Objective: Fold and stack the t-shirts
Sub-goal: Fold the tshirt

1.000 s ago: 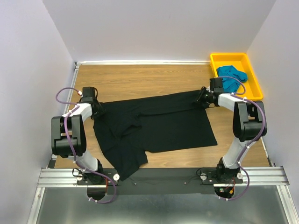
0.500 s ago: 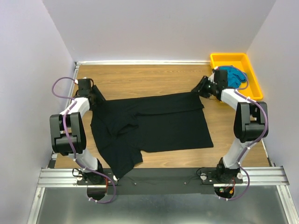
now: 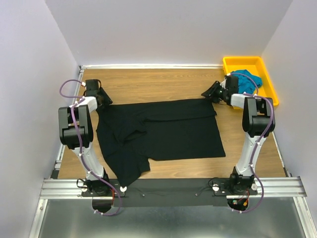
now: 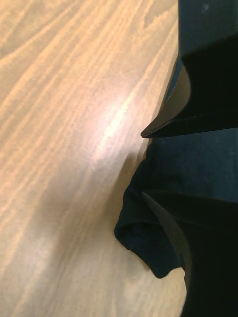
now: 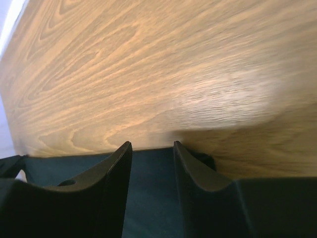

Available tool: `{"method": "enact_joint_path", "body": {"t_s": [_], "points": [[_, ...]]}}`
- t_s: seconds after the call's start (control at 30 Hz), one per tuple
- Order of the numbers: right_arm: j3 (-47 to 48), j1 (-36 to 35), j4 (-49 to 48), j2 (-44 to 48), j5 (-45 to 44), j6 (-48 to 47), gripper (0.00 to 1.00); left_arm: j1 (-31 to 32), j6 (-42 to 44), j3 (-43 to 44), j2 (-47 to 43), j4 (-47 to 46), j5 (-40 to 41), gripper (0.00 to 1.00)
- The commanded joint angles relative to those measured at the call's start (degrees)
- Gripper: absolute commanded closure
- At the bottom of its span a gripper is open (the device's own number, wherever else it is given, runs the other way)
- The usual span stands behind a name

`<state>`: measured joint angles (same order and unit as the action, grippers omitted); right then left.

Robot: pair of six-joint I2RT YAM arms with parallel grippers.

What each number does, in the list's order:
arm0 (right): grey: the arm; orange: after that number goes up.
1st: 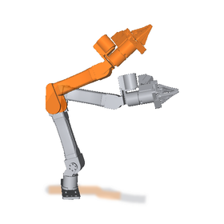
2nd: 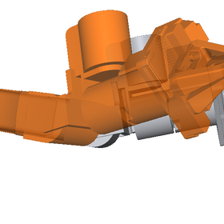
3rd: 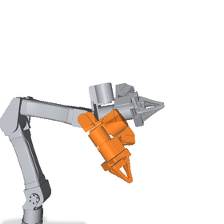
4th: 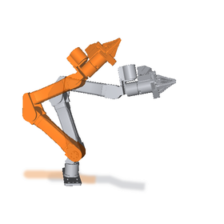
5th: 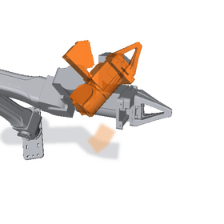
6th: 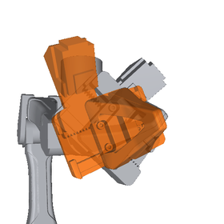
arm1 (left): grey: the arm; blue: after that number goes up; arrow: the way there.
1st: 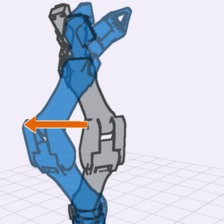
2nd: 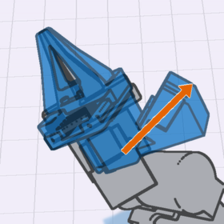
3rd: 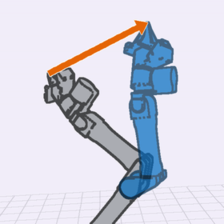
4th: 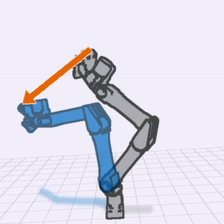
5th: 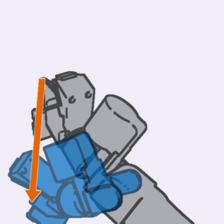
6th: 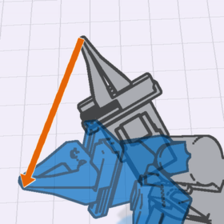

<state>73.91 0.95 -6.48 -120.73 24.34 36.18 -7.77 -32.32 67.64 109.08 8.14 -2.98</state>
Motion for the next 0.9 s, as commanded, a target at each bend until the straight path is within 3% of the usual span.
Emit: {"method": "enact_joint_path", "body": {"t_s": [0.0, 0.3, 0.43, 0.6, 0.7, 0.8, 0.87], "points": [[-2.89, 3.0, -1.51, -0.83, -2.8, -1.03, 0.53, -0.76, -1.0, 1.18, 3.6, 2.41, 1.66, 0.46], [4.39, 5.2, -0.82, -3.2, -1.4, -7.18, 0.53, -0.76, 0.41, 6.54, 6.5, 3.11, -2.72, 0.45], [3.88, 2.84, 0.76, 0.74, 0.97, -8.49, 0.53, 0.73, 2.78, 7.51, 1.95, 3.9, -0.98, 0.32], [0.19, -0.86, 1.82, 6.11, 2.12, -8.94, 0.53, 4.15, 3.92, 4.18, -5.0, 4.69, 1.31, 0.29], [-2.35, -3.32, 1.91, 8.14, 2.73, -8.23, 0.53, 6.53, 5.76, 2.16, -8.52, 6.97, 1.67, 0.36], [-4.2, -4.38, 1.82, 8.4, 3.17, -7.71, 0.53, 11.27, 9.8, -0.04, -10.63, 11.79, -0.34, 0.55], [-4.65, -4.73, 1.82, 7.96, 3.7, -7.53, 0.53, 12.68, 10.6, -1.63, -11.25, 13.56, -2.45, 0.62]]}}
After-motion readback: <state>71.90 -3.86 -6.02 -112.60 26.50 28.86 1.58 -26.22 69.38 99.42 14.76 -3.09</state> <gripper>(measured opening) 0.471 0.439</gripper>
